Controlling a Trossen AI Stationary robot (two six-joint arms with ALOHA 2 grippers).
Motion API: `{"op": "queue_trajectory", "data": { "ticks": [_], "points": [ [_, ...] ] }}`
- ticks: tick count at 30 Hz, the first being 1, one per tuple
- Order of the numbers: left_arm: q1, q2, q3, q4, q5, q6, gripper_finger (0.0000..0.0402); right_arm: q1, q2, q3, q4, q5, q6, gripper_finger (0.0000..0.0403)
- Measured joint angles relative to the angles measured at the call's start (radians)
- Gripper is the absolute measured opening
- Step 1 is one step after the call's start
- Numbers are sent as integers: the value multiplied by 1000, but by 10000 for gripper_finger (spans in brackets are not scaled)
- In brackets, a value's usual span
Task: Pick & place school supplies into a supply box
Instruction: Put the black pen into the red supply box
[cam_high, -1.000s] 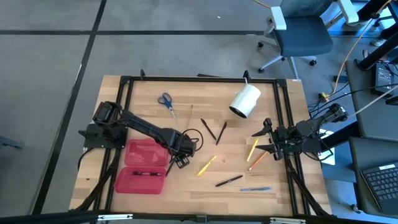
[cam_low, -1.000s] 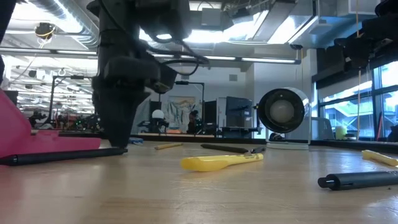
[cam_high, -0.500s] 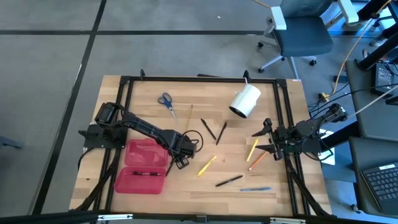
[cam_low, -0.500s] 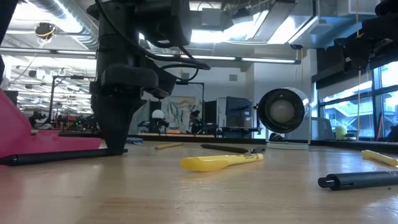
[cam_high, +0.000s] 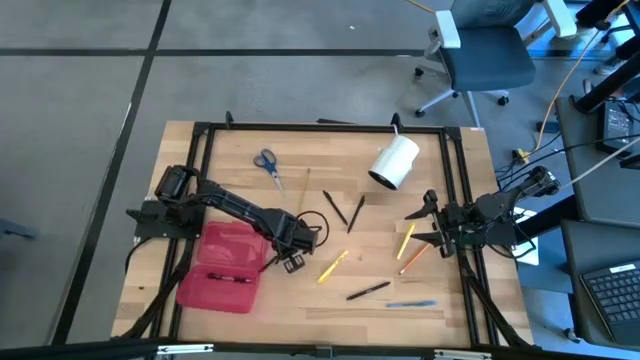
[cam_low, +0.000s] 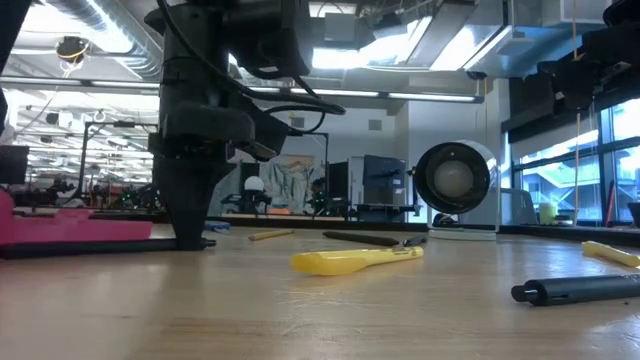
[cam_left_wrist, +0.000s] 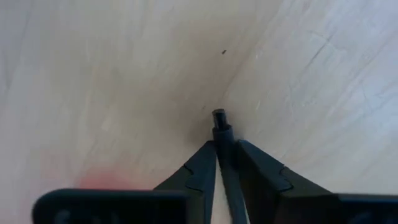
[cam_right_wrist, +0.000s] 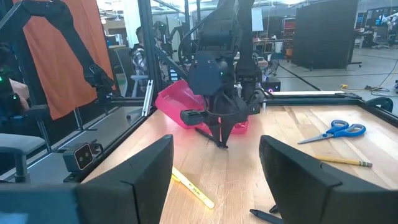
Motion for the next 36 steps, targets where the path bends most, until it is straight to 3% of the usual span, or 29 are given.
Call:
{"op": "queue_trajectory", "data": {
  "ticks": [9,22,32,36],
  "points": [
    [1,-12,88,-3,-79,153,17,0,0,0,0,0,0,242],
    [6,-14,235,-12,-11,302,19,0,0,0,0,0,1,242],
    [9,-16,402,-156,-45,463,18,0,0,0,0,0,1,242],
    [8,-25,445,-325,-28,447,18,0,0,0,0,0,1,242]
  ]
}}
